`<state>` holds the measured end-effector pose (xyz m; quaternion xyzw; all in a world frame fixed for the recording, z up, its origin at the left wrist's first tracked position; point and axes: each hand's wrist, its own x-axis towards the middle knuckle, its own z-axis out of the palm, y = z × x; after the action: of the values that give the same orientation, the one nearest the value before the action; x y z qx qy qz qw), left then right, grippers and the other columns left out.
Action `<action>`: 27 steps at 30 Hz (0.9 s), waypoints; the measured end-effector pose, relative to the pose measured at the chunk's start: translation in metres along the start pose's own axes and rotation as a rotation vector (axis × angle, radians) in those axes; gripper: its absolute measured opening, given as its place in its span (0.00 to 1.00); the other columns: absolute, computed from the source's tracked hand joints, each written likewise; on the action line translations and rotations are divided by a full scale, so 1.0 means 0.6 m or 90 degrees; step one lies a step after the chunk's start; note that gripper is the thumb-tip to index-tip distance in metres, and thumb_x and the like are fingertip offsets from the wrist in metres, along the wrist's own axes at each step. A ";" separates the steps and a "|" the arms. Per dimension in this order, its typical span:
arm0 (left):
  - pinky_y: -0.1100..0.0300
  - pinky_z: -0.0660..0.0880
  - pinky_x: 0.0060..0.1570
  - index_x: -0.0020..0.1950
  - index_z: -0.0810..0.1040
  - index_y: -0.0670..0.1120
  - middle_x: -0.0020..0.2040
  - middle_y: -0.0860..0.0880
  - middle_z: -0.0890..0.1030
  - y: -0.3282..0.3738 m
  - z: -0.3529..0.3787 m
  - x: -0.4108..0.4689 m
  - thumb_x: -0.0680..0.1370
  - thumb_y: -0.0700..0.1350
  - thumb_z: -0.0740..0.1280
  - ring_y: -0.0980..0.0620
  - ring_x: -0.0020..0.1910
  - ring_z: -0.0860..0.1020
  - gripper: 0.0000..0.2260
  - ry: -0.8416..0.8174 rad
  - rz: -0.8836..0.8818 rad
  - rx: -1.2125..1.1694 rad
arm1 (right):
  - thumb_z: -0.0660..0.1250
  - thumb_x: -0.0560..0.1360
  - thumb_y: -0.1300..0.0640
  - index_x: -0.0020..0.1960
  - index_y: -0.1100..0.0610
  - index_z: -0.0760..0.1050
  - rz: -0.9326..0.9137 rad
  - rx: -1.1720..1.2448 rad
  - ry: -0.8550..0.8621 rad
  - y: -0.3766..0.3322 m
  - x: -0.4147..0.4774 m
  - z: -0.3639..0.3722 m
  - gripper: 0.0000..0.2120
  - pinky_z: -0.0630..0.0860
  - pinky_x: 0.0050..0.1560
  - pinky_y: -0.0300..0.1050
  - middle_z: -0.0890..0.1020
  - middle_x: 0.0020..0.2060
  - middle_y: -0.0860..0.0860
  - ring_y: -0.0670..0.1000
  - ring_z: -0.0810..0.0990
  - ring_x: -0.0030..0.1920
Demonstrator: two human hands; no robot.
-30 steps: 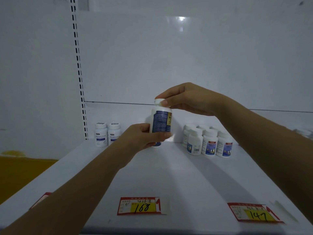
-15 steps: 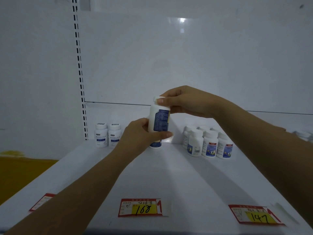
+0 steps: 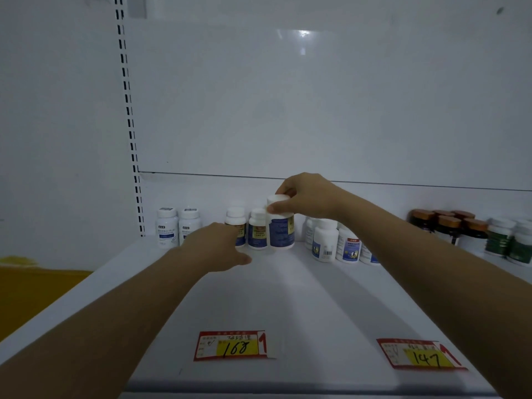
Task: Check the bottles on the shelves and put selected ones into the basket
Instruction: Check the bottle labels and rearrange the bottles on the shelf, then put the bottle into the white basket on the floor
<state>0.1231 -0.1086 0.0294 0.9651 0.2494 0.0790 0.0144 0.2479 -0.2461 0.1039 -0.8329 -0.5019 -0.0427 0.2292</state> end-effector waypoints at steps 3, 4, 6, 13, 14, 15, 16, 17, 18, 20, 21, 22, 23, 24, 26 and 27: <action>0.57 0.76 0.52 0.61 0.74 0.45 0.57 0.47 0.78 0.007 0.004 0.002 0.75 0.62 0.64 0.50 0.52 0.76 0.24 -0.031 -0.007 0.040 | 0.70 0.72 0.44 0.57 0.57 0.78 0.005 -0.013 -0.009 0.009 -0.007 0.012 0.20 0.73 0.48 0.40 0.81 0.52 0.50 0.48 0.76 0.50; 0.58 0.76 0.51 0.59 0.75 0.44 0.55 0.47 0.78 0.008 0.004 0.001 0.75 0.61 0.63 0.51 0.51 0.76 0.23 -0.035 -0.010 0.045 | 0.70 0.72 0.44 0.57 0.57 0.77 0.007 -0.014 -0.012 0.010 -0.010 0.014 0.21 0.73 0.50 0.42 0.81 0.52 0.51 0.49 0.76 0.50; 0.58 0.76 0.49 0.57 0.75 0.45 0.53 0.48 0.78 0.008 0.003 -0.001 0.75 0.62 0.63 0.51 0.49 0.76 0.22 -0.034 -0.016 0.047 | 0.69 0.73 0.45 0.59 0.59 0.77 0.006 -0.023 -0.019 0.011 -0.014 0.015 0.21 0.74 0.53 0.44 0.80 0.53 0.52 0.50 0.77 0.52; 0.60 0.72 0.43 0.53 0.73 0.45 0.49 0.49 0.76 0.003 -0.011 -0.025 0.74 0.64 0.64 0.52 0.45 0.74 0.23 -0.033 -0.043 0.049 | 0.66 0.75 0.45 0.59 0.58 0.76 -0.032 -0.055 -0.043 -0.003 -0.004 0.016 0.20 0.72 0.49 0.42 0.80 0.53 0.52 0.50 0.76 0.51; 0.60 0.72 0.43 0.54 0.73 0.45 0.49 0.49 0.77 0.000 -0.015 -0.030 0.74 0.64 0.64 0.52 0.45 0.74 0.23 -0.028 -0.052 0.044 | 0.66 0.75 0.45 0.58 0.58 0.76 -0.038 -0.054 -0.046 -0.008 0.000 0.018 0.19 0.72 0.48 0.41 0.80 0.53 0.52 0.50 0.76 0.50; 0.59 0.72 0.44 0.54 0.73 0.45 0.50 0.48 0.77 -0.005 -0.019 -0.035 0.74 0.64 0.64 0.52 0.45 0.74 0.23 -0.021 -0.064 0.038 | 0.66 0.75 0.45 0.58 0.57 0.77 -0.047 -0.055 -0.047 -0.016 0.005 0.020 0.19 0.73 0.47 0.41 0.80 0.52 0.52 0.49 0.76 0.49; 0.59 0.73 0.45 0.54 0.74 0.45 0.49 0.48 0.77 -0.010 -0.023 -0.041 0.73 0.64 0.64 0.52 0.45 0.74 0.23 -0.011 -0.075 0.032 | 0.66 0.75 0.44 0.57 0.57 0.77 -0.056 -0.059 -0.050 -0.026 0.011 0.023 0.19 0.73 0.46 0.41 0.80 0.52 0.52 0.49 0.76 0.49; 0.58 0.74 0.46 0.54 0.74 0.45 0.47 0.48 0.76 -0.018 -0.027 -0.047 0.73 0.64 0.65 0.52 0.45 0.75 0.23 0.000 -0.087 0.025 | 0.66 0.75 0.44 0.57 0.57 0.77 -0.068 -0.066 -0.055 -0.038 0.017 0.026 0.19 0.72 0.46 0.41 0.80 0.52 0.52 0.49 0.76 0.48; 0.58 0.74 0.47 0.54 0.75 0.45 0.46 0.49 0.76 -0.027 -0.032 -0.055 0.73 0.64 0.65 0.51 0.44 0.75 0.24 0.011 -0.100 0.016 | 0.66 0.75 0.44 0.58 0.57 0.76 -0.080 -0.075 -0.059 -0.052 0.024 0.029 0.19 0.72 0.45 0.41 0.80 0.52 0.52 0.49 0.75 0.48; 0.58 0.75 0.47 0.56 0.76 0.45 0.47 0.49 0.77 -0.051 -0.044 -0.072 0.72 0.63 0.67 0.51 0.45 0.75 0.25 0.026 -0.123 -0.002 | 0.66 0.75 0.44 0.59 0.57 0.76 -0.107 -0.082 -0.063 -0.085 0.037 0.037 0.20 0.70 0.45 0.41 0.79 0.52 0.52 0.50 0.75 0.48; 0.58 0.74 0.47 0.57 0.76 0.45 0.48 0.48 0.78 -0.066 -0.051 -0.083 0.72 0.63 0.67 0.51 0.45 0.75 0.24 0.026 -0.133 -0.008 | 0.66 0.75 0.44 0.59 0.57 0.76 -0.121 -0.078 -0.062 -0.104 0.042 0.041 0.20 0.70 0.46 0.41 0.79 0.51 0.52 0.50 0.75 0.48; 0.58 0.73 0.46 0.56 0.75 0.46 0.50 0.48 0.78 -0.082 -0.059 -0.095 0.72 0.63 0.67 0.51 0.45 0.74 0.23 0.024 -0.145 -0.006 | 0.66 0.75 0.44 0.59 0.57 0.76 -0.137 -0.072 -0.060 -0.124 0.048 0.047 0.20 0.70 0.46 0.41 0.79 0.52 0.52 0.50 0.74 0.48; 0.58 0.72 0.44 0.53 0.74 0.48 0.49 0.48 0.77 -0.100 -0.066 -0.109 0.73 0.63 0.67 0.51 0.45 0.73 0.20 0.018 -0.162 0.003 | 0.66 0.75 0.44 0.59 0.58 0.76 -0.157 -0.066 -0.058 -0.147 0.053 0.054 0.20 0.70 0.47 0.41 0.79 0.52 0.53 0.50 0.74 0.48; 0.58 0.70 0.43 0.50 0.72 0.48 0.48 0.48 0.76 -0.120 -0.074 -0.124 0.73 0.63 0.66 0.50 0.45 0.72 0.19 0.012 -0.183 0.016 | 0.66 0.75 0.44 0.59 0.58 0.76 -0.178 -0.057 -0.060 -0.171 0.058 0.061 0.20 0.70 0.47 0.41 0.79 0.53 0.53 0.50 0.73 0.48; 0.57 0.70 0.42 0.54 0.73 0.46 0.52 0.48 0.76 -0.164 -0.090 -0.158 0.73 0.64 0.65 0.49 0.47 0.73 0.23 0.002 -0.224 0.038 | 0.66 0.75 0.45 0.59 0.59 0.76 -0.217 -0.029 -0.064 -0.226 0.068 0.079 0.20 0.70 0.48 0.41 0.79 0.52 0.53 0.50 0.73 0.49; 0.56 0.72 0.44 0.58 0.73 0.45 0.55 0.47 0.76 -0.188 -0.097 -0.178 0.73 0.65 0.64 0.48 0.50 0.74 0.26 0.001 -0.245 0.042 | 0.67 0.75 0.45 0.58 0.59 0.77 -0.235 -0.012 -0.068 -0.255 0.073 0.090 0.19 0.70 0.48 0.41 0.79 0.51 0.53 0.50 0.74 0.49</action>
<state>-0.0324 -0.0624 0.0637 0.8993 0.4320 0.0672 -0.0029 0.1297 -0.1274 0.1207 -0.7300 -0.6571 -0.0445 0.1826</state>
